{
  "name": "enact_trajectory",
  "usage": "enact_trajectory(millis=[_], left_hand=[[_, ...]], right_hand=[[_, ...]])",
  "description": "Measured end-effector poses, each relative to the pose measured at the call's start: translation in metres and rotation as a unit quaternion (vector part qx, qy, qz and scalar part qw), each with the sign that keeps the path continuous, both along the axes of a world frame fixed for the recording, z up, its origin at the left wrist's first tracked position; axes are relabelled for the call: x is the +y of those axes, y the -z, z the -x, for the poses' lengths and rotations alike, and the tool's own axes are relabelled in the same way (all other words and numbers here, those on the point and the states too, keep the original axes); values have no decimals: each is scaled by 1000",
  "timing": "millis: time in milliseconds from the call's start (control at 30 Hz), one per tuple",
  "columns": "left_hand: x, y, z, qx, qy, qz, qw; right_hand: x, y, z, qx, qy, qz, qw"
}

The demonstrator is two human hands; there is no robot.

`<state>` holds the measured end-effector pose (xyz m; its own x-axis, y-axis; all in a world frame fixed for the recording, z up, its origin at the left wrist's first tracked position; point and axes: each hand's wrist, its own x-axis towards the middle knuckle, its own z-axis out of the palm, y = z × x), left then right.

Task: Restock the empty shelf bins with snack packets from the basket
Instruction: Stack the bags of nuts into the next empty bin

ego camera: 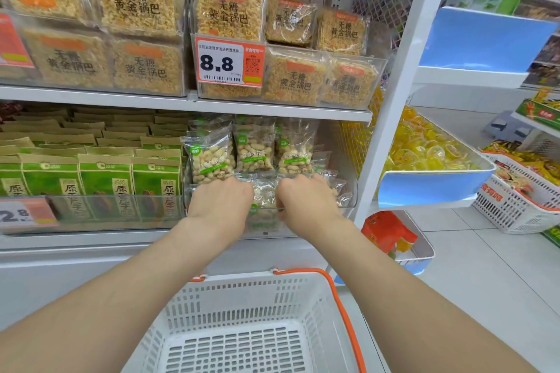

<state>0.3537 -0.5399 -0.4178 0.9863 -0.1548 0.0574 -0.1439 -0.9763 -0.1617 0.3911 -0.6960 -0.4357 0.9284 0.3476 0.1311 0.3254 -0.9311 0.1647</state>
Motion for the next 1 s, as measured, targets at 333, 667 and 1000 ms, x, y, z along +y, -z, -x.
enact_trajectory(millis=[333,667,1000], left_hand=[[15,-5,-13,-90,0,58,994],[14,7,-33,-73,30,27,997],[28,27,-42,-51,41,43,997]], right_hand=[[-4,-17,-7,-56,8,-71,996],[1,-3,-28,-31,36,-50,998],[9,-6,-25,24,59,-48,997]])
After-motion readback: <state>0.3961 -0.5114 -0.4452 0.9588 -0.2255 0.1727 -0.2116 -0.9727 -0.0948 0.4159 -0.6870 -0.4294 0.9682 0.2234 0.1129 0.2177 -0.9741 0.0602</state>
